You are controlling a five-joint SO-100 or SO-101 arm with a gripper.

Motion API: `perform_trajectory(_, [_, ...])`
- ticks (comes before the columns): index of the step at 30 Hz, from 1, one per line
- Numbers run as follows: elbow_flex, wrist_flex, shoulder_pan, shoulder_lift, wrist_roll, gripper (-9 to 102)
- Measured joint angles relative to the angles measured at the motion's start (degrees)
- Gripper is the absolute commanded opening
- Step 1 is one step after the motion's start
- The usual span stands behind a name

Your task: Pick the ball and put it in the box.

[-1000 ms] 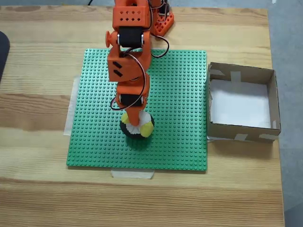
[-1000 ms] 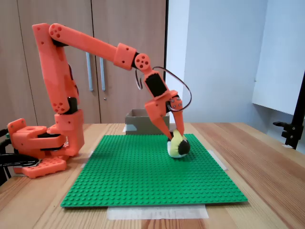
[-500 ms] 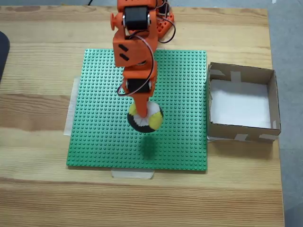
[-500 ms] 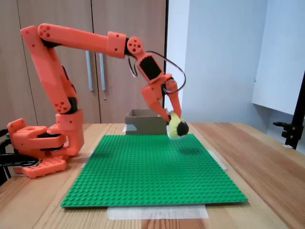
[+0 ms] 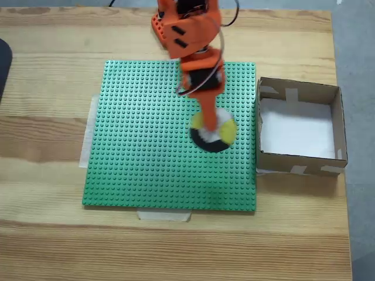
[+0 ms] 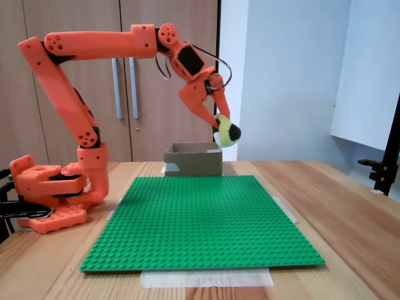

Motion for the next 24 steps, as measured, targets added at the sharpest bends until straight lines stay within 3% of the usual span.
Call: perform_trajectory(24, [-3.7, 3.0, -21.3, 0.1, 0.4, -1])
